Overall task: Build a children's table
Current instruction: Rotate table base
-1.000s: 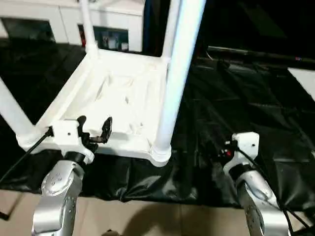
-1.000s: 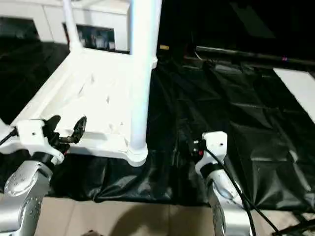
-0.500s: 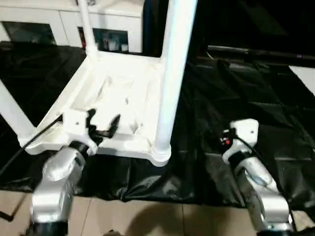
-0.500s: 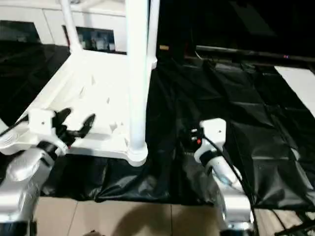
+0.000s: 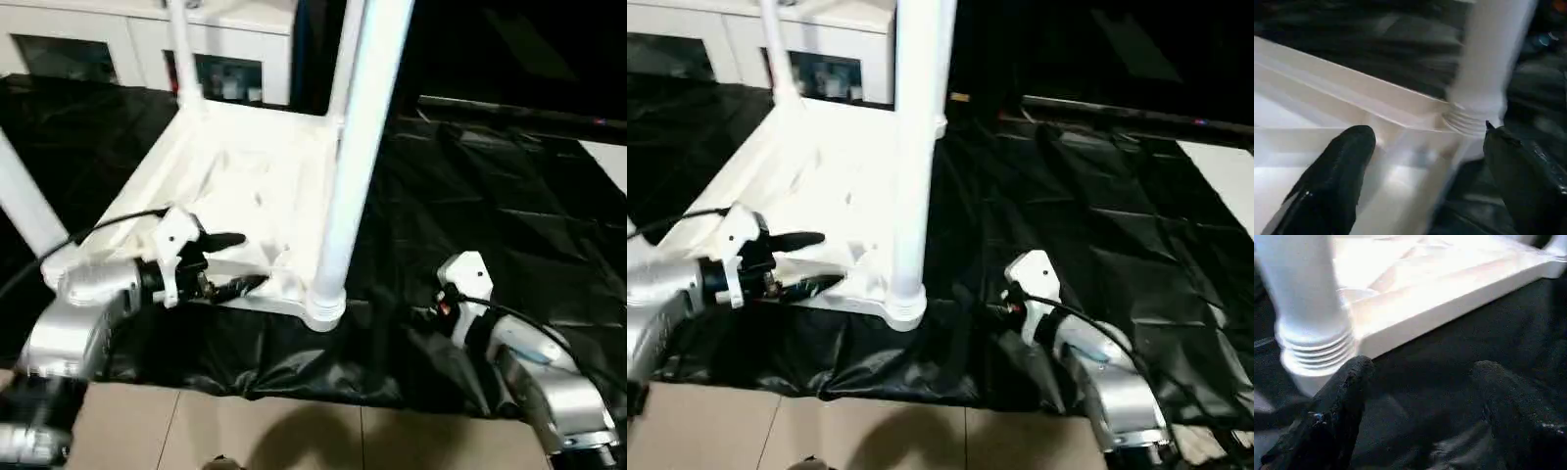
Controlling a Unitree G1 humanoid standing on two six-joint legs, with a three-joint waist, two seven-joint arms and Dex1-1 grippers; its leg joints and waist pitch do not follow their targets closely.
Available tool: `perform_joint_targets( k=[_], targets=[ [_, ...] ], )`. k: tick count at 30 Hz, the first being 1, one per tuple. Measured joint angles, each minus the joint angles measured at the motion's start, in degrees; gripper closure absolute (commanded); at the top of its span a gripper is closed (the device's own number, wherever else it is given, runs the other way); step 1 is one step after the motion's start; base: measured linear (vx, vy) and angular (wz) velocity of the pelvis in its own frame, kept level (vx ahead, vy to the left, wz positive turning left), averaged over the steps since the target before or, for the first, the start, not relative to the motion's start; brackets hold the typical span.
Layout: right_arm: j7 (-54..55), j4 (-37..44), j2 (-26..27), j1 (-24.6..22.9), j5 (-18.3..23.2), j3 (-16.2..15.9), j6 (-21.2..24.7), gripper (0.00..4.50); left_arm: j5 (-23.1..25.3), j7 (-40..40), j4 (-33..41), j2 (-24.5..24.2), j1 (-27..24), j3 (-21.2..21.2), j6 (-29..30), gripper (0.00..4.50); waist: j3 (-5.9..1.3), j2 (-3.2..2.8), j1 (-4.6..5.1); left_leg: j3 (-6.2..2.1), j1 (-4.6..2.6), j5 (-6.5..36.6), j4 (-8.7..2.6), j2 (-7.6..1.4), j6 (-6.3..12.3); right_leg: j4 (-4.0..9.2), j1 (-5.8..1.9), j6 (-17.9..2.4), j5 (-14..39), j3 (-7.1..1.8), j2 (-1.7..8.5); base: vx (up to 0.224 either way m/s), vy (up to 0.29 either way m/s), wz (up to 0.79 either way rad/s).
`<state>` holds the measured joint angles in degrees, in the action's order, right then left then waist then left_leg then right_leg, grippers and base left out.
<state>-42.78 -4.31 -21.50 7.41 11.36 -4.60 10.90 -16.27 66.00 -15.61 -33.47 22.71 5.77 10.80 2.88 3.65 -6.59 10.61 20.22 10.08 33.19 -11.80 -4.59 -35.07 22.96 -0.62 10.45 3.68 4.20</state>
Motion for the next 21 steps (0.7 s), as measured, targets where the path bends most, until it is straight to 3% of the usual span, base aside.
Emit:
perform_joint_targets(
  k=[5, 8, 16, 21],
  targets=[
    [-2.61, -0.72, -0.21, 1.13, 0.01, -1.64, -0.36, 0.81, 4.02, 3.06, -4.16, 0.69, 2.08, 6.09, 0.06, 0.91, 0.12, -0.83, -0.24, -0.01, -0.06, 0.0, 0.05, 0.0, 0.0, -0.03, -0.1, -0.04, -0.03, 0.03, 0.02, 0.0, 0.0, 0.0],
    [-3.8, -0.7, -0.96, 1.08, 0.0, -1.92, -0.34, 0.81, 4.46, 4.33, -6.68, 1.65, 3.28, 6.8, -0.38, 1.19, 0.2, -1.46, -0.24, -0.03, -0.05, 0.0, 0.11, -0.01, 0.0, -0.05, -0.11, -0.07, -0.05, 0.03, 0.02, 0.0, 0.0, 0.0],
    [-6.4, 1.62, -2.95, -1.33, 0.14, -2.81, -0.19, 0.81, 8.02, 8.5, -17.57, 2.91, 11.05, 9.11, -8.59, 1.81, 0.12, -3.28, -0.29, -0.04, -0.04, 0.0, 0.19, 0.01, 0.0, -0.03, -0.16, -0.11, -0.06, 0.04, 0.03, 0.0, 0.0, 0.0],
    [-6.58, 2.0, -3.91, -1.36, 0.22, -2.86, -0.18, 0.81, 9.81, 10.16, -21.54, 3.92, 14.02, 10.8, -10.44, 2.22, 0.03, -3.67, -0.1, -0.06, -0.07, 0.0, 0.21, 0.0, 0.0, -0.09, -0.16, -0.1, -0.06, 0.05, 0.03, 0.0, 0.0, 0.0]
  ],
)
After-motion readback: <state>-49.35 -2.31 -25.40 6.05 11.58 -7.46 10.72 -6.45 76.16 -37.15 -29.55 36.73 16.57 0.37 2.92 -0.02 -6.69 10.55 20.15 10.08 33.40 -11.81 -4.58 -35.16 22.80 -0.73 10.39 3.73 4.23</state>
